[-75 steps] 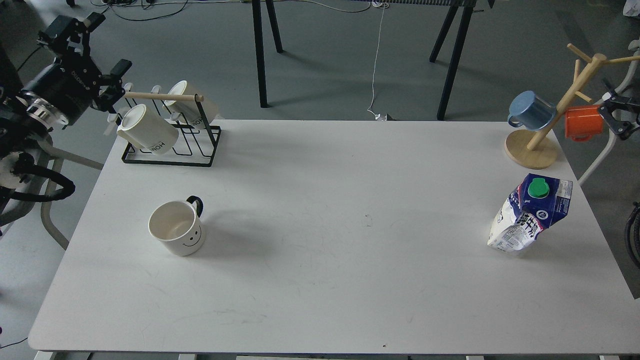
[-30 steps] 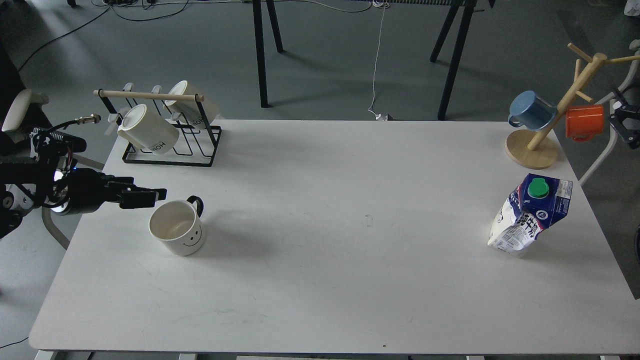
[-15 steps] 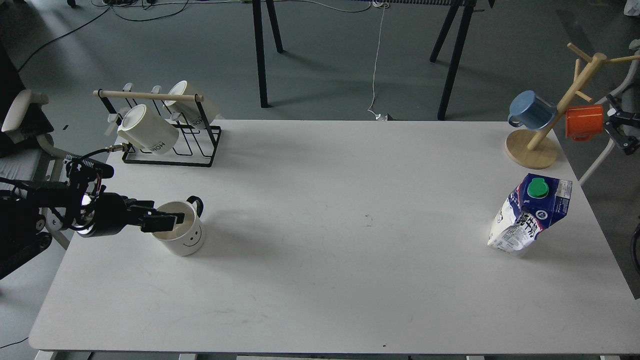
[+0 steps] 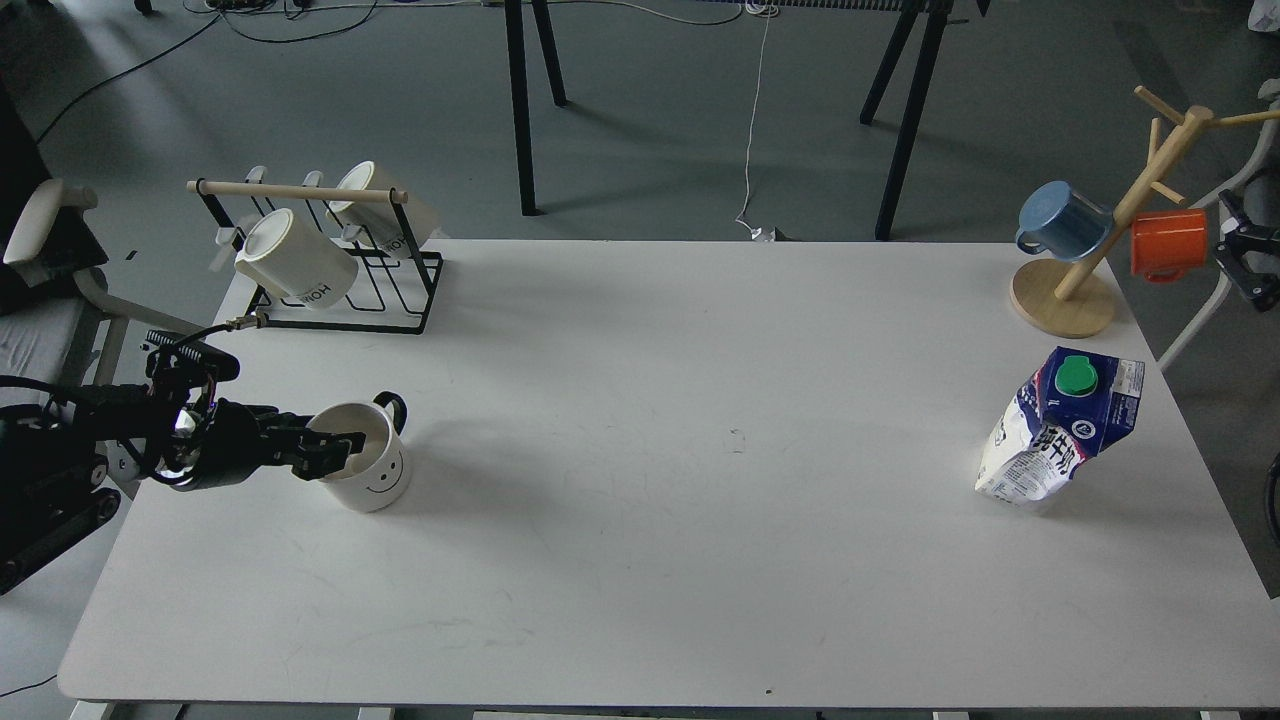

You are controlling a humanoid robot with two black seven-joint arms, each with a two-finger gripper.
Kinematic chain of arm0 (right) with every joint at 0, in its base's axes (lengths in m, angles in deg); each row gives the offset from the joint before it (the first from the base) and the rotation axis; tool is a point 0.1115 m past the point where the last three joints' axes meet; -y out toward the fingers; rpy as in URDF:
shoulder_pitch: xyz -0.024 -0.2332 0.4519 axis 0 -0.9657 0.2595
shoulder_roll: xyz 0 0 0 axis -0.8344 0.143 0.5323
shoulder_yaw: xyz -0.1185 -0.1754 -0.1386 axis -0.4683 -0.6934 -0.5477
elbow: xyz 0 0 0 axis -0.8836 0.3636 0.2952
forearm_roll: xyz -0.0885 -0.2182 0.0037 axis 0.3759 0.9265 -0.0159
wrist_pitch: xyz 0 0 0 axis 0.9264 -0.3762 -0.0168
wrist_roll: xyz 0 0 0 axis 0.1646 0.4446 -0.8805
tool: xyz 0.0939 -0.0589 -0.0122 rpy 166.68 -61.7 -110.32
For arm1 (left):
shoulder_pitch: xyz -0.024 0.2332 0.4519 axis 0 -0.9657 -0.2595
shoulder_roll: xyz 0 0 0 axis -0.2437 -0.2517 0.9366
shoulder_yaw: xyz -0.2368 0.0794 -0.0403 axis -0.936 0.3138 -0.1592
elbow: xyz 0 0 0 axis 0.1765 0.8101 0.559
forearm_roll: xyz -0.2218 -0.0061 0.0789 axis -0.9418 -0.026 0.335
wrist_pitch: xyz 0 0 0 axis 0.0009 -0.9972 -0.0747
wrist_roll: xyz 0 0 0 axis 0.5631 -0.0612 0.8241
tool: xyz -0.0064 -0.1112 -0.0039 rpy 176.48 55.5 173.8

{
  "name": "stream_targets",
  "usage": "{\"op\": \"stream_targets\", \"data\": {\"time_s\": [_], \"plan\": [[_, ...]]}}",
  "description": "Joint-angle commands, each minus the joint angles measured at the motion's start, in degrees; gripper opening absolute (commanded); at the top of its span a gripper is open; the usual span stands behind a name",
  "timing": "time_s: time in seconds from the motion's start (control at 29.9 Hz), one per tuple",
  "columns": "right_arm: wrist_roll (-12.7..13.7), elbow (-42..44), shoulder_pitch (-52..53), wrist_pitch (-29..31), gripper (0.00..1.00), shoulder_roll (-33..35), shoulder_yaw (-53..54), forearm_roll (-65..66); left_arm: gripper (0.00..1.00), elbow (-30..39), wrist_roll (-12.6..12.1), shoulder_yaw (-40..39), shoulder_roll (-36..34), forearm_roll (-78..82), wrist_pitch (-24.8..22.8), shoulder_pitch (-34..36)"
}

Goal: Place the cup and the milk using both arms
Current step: 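Carry the white mug with the left gripper toward the table center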

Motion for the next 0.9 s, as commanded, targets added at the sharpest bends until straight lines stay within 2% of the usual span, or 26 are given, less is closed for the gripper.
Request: {"op": "stream_targets", "data": {"time_s": [0.0, 0.27, 0.37, 0.57, 0.74, 0.87], "plan": [[-0.13, 0.00, -0.01, 0.00, 0.95, 0.16, 0.47, -1.79, 0.11, -0.04, 0.00, 0.01, -0.11, 0.06, 0.16, -0.12], [-0.13, 0.00, -0.09, 0.00, 0.95, 0.43, 0.47, -4.43, 0.05, 1.98, 0.00, -1.13, -2.04, -0.38, -1.50, 2.07], [-0.13, 0.17, -0.71, 0.00, 0.95, 0.43, 0.47, -6.80, 0.05, 4.79, 0.00, -1.83, -3.45, -0.73, -6.85, 5.40], [-0.13, 0.53, -1.50, 0.00, 0.95, 0.51, 0.47, -9.88, 0.05, 12.34, 0.00, -10.88, -2.49, -3.72, -17.20, 8.48], [-0.22, 0.79, -2.64, 0.00, 0.95, 0.51, 0.56, -10.93, 0.05, 12.27, 0.00, -11.33, 8.39, -3.19, -17.20, 12.35], [-0.31, 0.79, -4.05, 0.00, 0.95, 0.51, 0.47, -11.46, 0.05, 5.43, 0.00, -11.06, 16.91, 1.27, -17.20, 12.62]]}}
